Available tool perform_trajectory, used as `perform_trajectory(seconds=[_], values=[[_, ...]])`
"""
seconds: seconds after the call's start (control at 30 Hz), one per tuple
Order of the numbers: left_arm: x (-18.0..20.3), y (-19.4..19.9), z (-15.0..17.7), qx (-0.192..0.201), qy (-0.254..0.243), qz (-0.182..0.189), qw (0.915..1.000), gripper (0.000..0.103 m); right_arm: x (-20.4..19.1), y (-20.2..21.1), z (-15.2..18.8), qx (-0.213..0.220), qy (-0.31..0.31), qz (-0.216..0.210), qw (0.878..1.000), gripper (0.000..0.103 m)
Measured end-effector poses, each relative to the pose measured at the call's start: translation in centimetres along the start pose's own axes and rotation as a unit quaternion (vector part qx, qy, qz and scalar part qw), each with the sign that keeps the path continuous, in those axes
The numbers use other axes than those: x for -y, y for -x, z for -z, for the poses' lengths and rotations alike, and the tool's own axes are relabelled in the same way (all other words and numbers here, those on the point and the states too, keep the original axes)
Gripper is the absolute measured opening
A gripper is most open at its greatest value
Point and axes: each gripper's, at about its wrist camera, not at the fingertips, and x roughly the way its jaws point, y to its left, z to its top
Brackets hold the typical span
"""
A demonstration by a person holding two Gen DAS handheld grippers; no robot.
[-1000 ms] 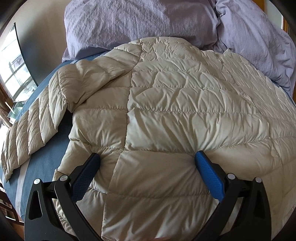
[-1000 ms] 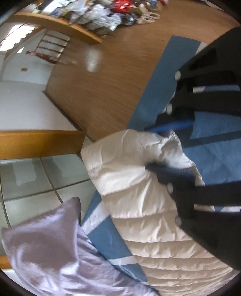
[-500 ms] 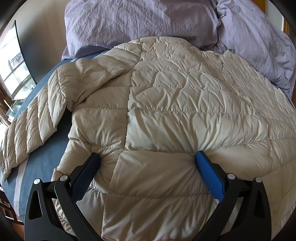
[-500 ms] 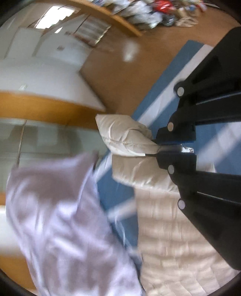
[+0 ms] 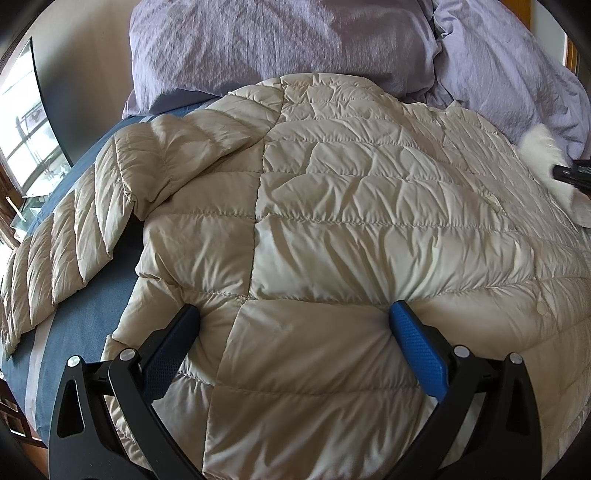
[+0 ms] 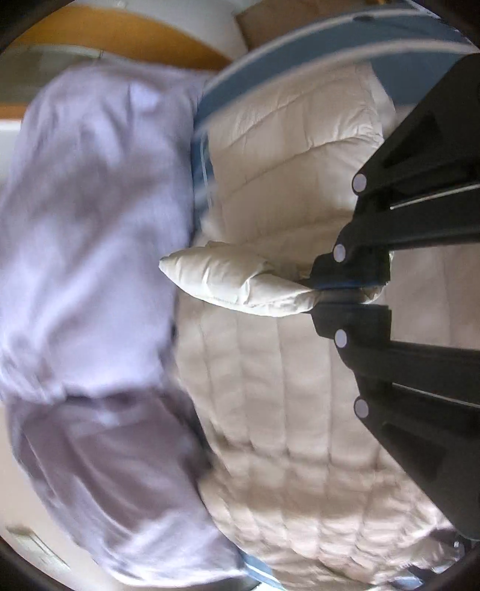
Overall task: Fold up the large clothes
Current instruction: 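Lift the sleeve and lay it across the jacket body with the right gripper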
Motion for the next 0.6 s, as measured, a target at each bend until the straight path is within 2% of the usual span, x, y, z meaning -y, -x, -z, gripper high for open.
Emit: perform_trajectory(seconds=[0.2, 0.5, 0.6], values=[[0.0, 0.0, 0.0, 0.000, 0.004, 0.004, 1.0000, 0.102, -5.4, 0.0, 0.3, -0.020, 0.017, -0.061, 0.998, 0.007], [0.0, 0.0, 0.0, 0.000, 0.005, 0.004, 1.0000, 0.102, -10.1, 0.9, 1.6, -0.032, 0.033, -0.124, 0.991, 0.008], [0.0, 0.0, 0.0, 0.000, 0.005, 0.004, 1.0000, 0.102, -11.1, 0.5, 2.5, -0.050, 0.043, -0.140, 0.988, 0.014]])
